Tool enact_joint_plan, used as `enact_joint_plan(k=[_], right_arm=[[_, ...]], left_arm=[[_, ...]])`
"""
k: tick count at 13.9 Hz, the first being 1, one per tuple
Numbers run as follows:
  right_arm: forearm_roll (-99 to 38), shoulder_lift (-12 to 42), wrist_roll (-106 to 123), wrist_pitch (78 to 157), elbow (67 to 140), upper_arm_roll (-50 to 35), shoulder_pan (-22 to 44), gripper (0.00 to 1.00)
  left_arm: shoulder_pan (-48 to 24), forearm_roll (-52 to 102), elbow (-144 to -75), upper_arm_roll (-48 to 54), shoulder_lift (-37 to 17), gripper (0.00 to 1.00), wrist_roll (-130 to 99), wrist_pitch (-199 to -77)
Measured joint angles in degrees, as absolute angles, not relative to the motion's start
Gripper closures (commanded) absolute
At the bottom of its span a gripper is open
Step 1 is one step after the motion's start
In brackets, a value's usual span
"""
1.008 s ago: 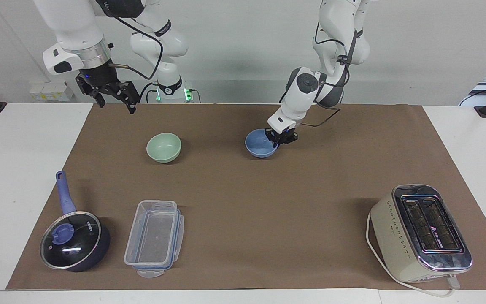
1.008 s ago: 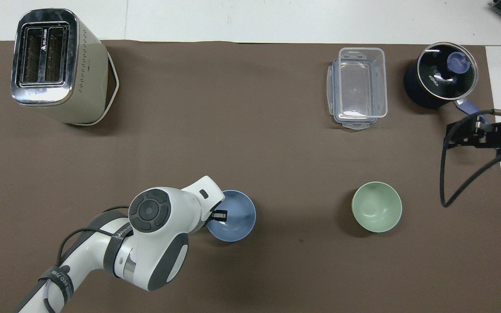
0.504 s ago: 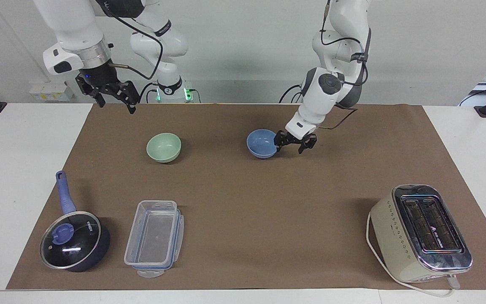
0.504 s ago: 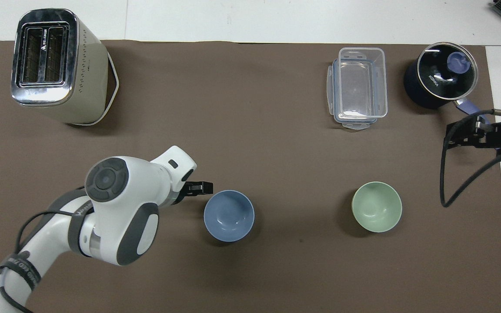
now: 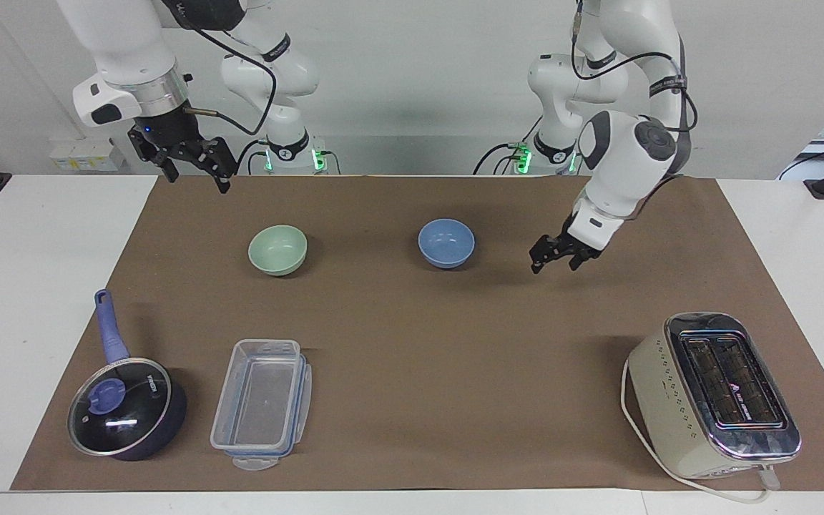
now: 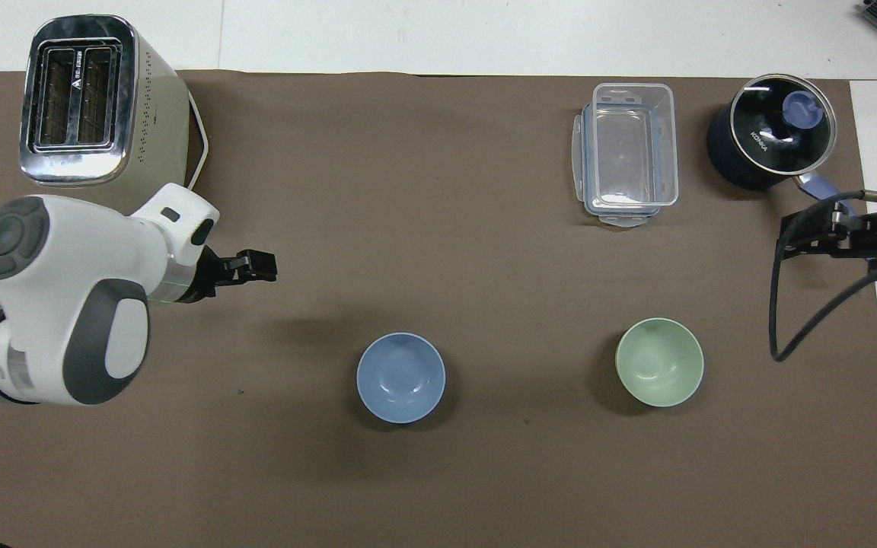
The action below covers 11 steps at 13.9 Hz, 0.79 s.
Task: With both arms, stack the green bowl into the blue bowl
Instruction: 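Release the blue bowl and withdraw the left gripper to rest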
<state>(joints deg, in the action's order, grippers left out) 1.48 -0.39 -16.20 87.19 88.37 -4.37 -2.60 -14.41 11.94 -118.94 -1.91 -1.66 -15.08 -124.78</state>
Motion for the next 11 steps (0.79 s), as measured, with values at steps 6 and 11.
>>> enact_joint_plan(k=[6, 11], right_arm=[[0.9, -2.0, -13.3, 93.0, 95.6, -4.2, -4.1, 0.00], [0.6, -3.9, -11.7, 101.2, 106.6, -4.1, -4.2, 0.00]], left_arm=[[-6.7, 5.7, -107.2, -2.0, -1.0, 0.00, 0.1, -110.5], [-6.4, 2.3, -96.7, -1.9, -0.8, 0.00, 0.6, -99.6]])
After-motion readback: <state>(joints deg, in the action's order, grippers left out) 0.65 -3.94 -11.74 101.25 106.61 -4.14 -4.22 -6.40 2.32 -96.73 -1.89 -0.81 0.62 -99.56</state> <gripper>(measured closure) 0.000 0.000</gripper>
